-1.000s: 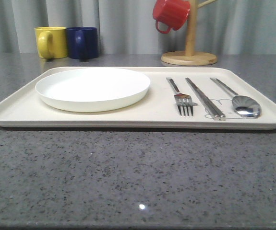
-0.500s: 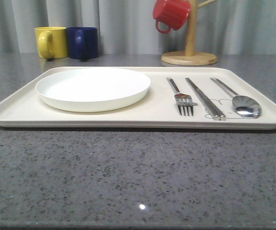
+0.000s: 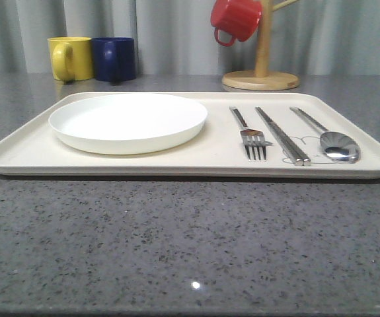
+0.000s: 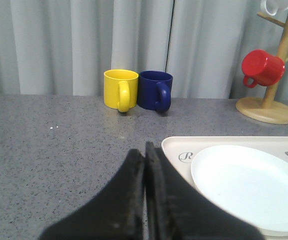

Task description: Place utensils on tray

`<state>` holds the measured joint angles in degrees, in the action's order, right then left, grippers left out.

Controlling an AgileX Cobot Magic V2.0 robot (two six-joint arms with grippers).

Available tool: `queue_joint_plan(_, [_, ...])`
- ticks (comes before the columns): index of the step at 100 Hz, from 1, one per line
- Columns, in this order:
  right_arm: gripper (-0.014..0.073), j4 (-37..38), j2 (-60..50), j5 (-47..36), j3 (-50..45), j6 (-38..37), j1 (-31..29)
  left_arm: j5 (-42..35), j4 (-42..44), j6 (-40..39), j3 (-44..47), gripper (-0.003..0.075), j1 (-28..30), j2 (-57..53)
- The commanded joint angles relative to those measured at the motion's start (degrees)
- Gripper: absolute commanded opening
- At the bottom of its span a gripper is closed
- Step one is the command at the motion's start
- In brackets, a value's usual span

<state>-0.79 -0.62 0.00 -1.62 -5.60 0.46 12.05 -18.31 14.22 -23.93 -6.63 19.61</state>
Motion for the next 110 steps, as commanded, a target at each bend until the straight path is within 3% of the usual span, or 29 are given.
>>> queue_joint_plan(1, [-0.0068, 0.10, -1.26, -5.25, 1.10, 0.52, -0.29, -4.44, -0.59, -0.01, -1.49, -0.0018, -0.32, 0.31])
queue_joint_plan(100, [-0.0068, 0.10, -1.26, -5.25, 1.10, 0.52, -0.29, -4.44, -0.59, -0.01, -1.49, -0.0018, -0.32, 0.31])
queue_joint_plan(110, [-0.0068, 0.10, -1.26, -5.25, 1.10, 0.52, -0.29, -4.44, 2.55, -0.26, -1.49, -0.0018, -0.32, 0.31])
